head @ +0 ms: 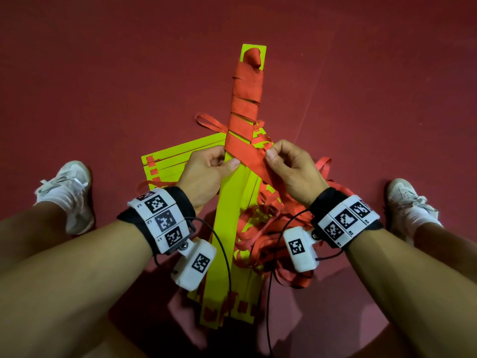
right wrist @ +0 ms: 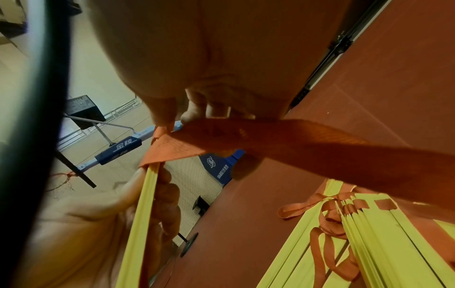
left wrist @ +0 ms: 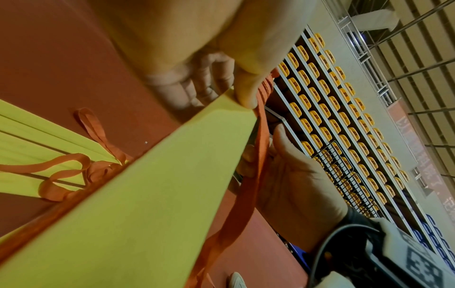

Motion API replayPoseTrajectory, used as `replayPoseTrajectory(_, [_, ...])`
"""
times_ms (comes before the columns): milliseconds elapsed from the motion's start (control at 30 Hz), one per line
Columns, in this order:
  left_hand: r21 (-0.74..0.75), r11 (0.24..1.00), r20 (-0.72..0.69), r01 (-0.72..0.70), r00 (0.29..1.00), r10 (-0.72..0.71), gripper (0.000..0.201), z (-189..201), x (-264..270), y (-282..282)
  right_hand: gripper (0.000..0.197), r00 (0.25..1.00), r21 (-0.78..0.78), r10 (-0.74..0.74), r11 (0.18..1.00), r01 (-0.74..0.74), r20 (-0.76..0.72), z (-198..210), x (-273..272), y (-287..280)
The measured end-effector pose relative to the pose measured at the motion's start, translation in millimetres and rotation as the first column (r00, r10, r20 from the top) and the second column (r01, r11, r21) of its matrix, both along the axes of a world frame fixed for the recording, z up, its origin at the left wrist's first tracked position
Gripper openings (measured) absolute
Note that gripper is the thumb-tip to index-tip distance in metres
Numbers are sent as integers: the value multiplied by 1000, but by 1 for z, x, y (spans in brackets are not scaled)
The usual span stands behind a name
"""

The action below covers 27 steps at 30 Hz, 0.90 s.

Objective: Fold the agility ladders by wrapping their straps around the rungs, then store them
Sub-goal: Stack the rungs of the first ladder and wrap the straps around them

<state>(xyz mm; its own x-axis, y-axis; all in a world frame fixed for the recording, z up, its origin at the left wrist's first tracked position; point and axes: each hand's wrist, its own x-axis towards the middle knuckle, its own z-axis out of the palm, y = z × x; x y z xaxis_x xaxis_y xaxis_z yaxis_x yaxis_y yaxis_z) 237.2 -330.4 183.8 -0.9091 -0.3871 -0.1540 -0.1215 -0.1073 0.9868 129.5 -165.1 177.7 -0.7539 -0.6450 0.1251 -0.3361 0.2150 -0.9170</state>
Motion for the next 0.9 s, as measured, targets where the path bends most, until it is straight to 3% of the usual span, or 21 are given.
replayPoseTrajectory(67, [-6, 1000, 10, 4, 1000, -3, 34, 0, 0, 0, 16, 1000, -21, 9, 1000, -9, 2, -1, -1, 0])
replayPoseTrajectory(133, [-16, 1000, 7, 8, 1000, -8, 14, 2, 1, 0, 9, 997, -56, 42, 998, -39, 66, -3, -3, 1])
replayPoseTrajectory(167, [-19, 1000, 9, 12, 1000, -12, 5, 2, 1, 0, 16, 994, -73, 55, 996, -48, 96, -4, -3, 1])
replayPoseTrajectory(400, [-9, 999, 43, 32, 999, -32, 12, 3, 2, 1, 33, 1000, 7, 25, 1000, -25, -16, -7, -2, 3])
replayPoseTrajectory(533, [-5, 1000, 47, 30, 998, -30, 16, 4, 2, 2, 29, 999, 49, 52, 997, -52, 1, -3, 5, 0])
replayPoseTrajectory(667, [-1, 1000, 52, 22, 998, -22, 20, 5, 3, 3, 9, 995, 32, 78, 996, -80, 63, 1, 10, -1])
replayPoseTrajectory(900, [-14, 999, 59, 29, 998, -29, 19, 6, 4, 4, 18, 988, 48, 147, 988, -149, 42, -1, 10, 0])
